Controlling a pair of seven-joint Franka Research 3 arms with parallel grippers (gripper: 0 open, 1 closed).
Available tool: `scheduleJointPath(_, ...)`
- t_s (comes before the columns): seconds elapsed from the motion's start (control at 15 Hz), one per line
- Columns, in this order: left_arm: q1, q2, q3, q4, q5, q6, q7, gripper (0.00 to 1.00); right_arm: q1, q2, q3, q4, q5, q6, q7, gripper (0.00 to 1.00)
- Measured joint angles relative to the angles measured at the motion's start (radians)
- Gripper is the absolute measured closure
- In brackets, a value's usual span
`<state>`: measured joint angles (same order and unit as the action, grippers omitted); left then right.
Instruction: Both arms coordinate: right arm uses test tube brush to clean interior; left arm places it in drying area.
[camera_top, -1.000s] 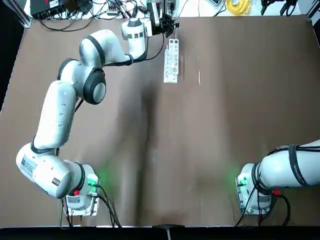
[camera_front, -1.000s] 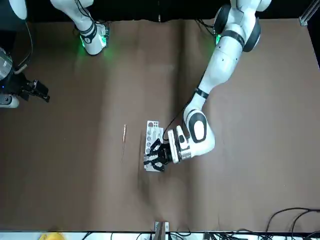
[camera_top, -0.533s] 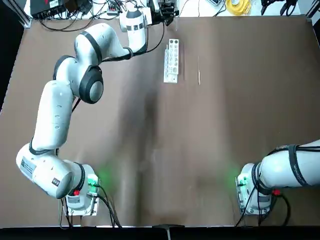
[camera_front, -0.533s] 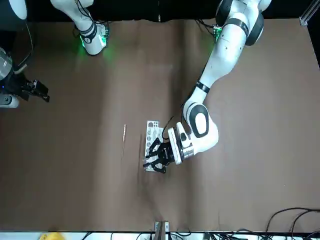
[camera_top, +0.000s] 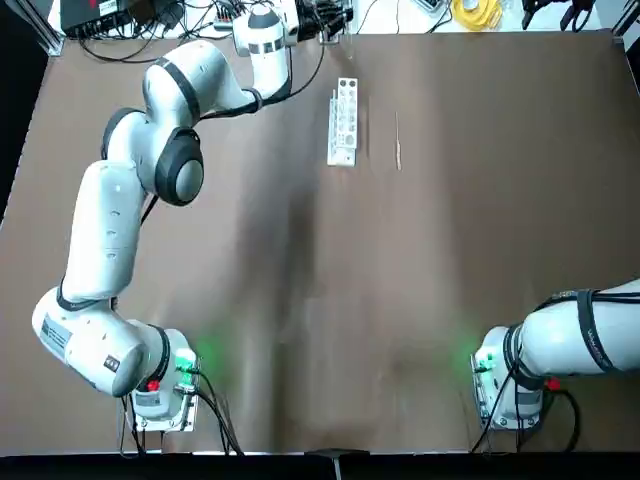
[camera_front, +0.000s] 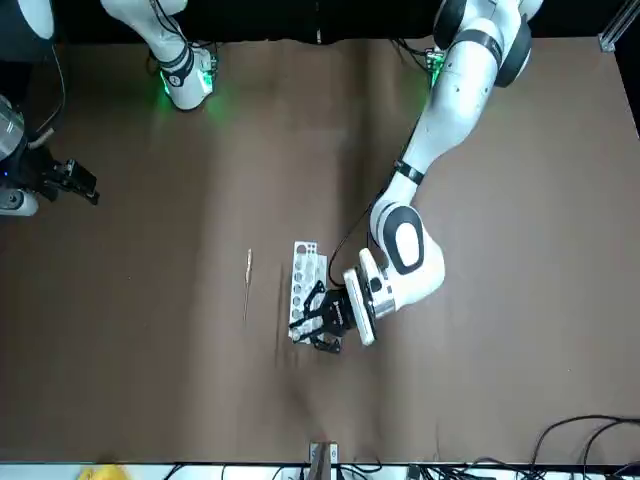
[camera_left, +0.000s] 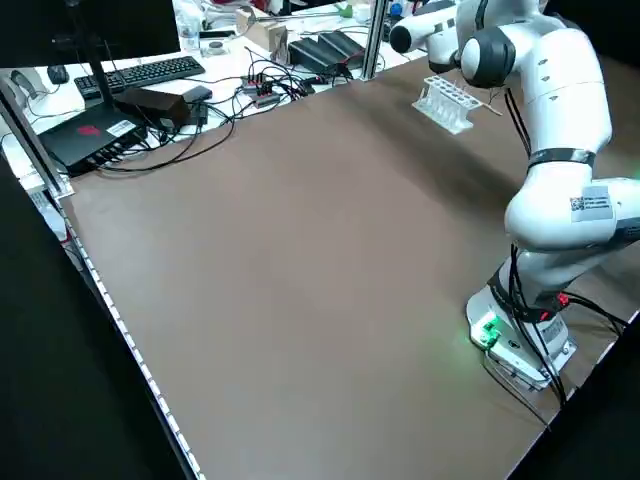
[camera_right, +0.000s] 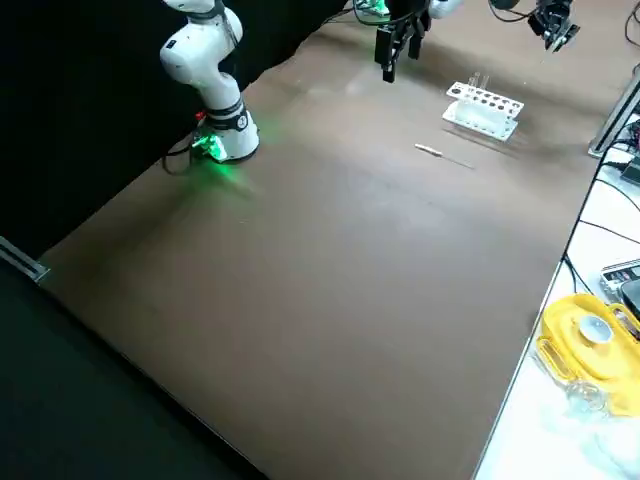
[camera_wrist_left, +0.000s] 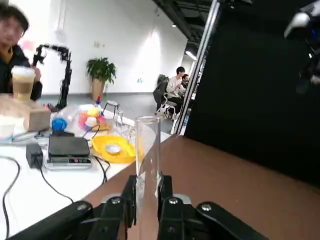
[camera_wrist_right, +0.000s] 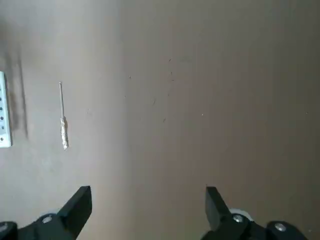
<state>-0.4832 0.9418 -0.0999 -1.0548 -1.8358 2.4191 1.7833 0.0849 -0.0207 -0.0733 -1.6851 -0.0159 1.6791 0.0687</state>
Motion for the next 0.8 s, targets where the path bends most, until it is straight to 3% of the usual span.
scheduleJointPath(0.53,0.038,-0.032,0.001,-0.002,0.198,0.003,-0.612,0.77,0.001,0.000,0.003,0.000,0.000,-0.001,0.000,0.00)
scheduleJointPath(0.8,0.057,-0.050,0.001,-0.009,0.250,-0.020,-0.853,0.77,0.003,0.000,0.008,0.000,0.000,-0.001,0.000,0.00)
